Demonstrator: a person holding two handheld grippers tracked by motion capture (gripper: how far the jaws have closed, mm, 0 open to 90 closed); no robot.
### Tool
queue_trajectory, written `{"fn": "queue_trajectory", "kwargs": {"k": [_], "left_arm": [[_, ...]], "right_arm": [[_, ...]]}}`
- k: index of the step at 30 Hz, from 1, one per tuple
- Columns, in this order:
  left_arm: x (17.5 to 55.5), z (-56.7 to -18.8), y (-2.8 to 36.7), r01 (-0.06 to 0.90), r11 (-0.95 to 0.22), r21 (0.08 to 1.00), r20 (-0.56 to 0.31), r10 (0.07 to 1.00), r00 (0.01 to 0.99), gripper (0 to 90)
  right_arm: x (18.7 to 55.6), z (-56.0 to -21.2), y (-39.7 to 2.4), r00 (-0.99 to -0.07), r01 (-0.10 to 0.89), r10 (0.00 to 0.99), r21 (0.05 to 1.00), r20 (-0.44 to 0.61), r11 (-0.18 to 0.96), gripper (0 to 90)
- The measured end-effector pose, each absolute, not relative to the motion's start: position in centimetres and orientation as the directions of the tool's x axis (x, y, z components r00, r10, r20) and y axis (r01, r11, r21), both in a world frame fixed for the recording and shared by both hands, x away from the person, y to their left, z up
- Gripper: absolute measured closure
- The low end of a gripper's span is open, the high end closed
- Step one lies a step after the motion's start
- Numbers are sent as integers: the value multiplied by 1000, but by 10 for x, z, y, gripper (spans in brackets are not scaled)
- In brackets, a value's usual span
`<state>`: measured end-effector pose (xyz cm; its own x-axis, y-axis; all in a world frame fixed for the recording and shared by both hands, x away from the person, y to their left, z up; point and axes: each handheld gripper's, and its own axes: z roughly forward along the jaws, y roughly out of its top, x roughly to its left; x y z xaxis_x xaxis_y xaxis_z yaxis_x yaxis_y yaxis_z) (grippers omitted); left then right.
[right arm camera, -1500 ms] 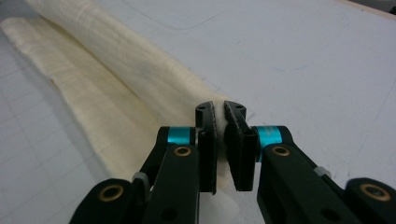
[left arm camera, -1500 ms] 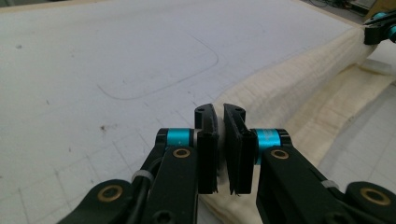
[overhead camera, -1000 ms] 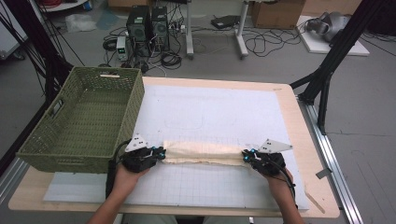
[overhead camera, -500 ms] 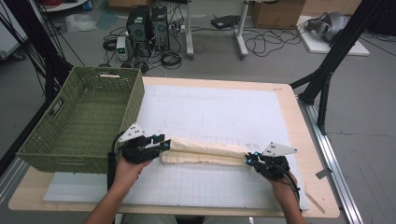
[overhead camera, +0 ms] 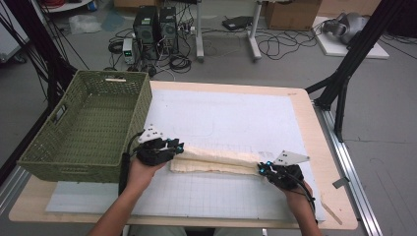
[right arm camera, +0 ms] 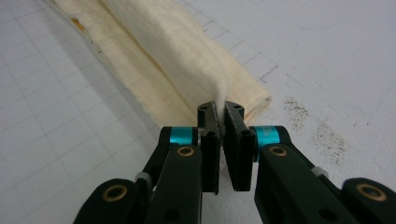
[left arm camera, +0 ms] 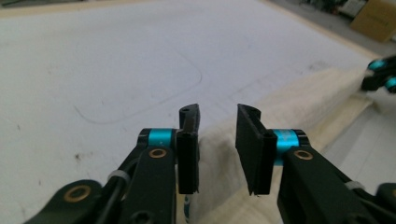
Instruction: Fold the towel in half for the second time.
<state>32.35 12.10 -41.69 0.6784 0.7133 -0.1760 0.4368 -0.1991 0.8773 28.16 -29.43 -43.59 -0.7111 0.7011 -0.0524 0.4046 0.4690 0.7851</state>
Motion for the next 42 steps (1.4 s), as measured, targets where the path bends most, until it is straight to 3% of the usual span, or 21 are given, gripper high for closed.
{"fn": "queue_trajectory", "kwargs": {"k": [2, 10, 11, 12, 17, 24, 29, 34, 42], "left_arm": [[323, -423, 119, 453, -236, 860, -160, 718, 678, 752], [313, -436, 121, 485, -265, 833, -166, 716, 678, 780], [311, -438, 121, 491, -262, 831, -174, 716, 676, 773], [308, -443, 122, 501, -258, 826, -185, 716, 674, 766], [304, -448, 121, 504, -276, 819, -179, 711, 680, 756], [301, -450, 120, 497, -289, 818, -166, 710, 685, 758], [301, -451, 120, 500, -291, 816, -167, 709, 685, 761], [301, -451, 120, 509, -292, 810, -171, 712, 681, 768], [300, -452, 123, 519, -294, 802, -180, 710, 681, 797]], "right_arm": [[281, -436, -295, -710, 408, 702, 783, -52, 470, 855], [281, -435, -295, -708, 414, 705, 778, -52, 472, 813], [280, -432, -297, -689, 423, 724, 790, -38, 444, 660], [281, -429, -299, -668, 426, 744, 804, -29, 414, 594], [280, -406, -303, -579, 400, 815, 881, 28, 254, 421], [291, -396, -267, -567, 393, 823, 888, 31, 238, 470], [306, -428, -230, -597, 470, 802, 811, 1, 348, 518], [301, -443, -238, -593, 496, 803, 759, -59, 422, 526], [292, -448, -269, -568, 492, 820, 767, -76, 412, 498]]}}
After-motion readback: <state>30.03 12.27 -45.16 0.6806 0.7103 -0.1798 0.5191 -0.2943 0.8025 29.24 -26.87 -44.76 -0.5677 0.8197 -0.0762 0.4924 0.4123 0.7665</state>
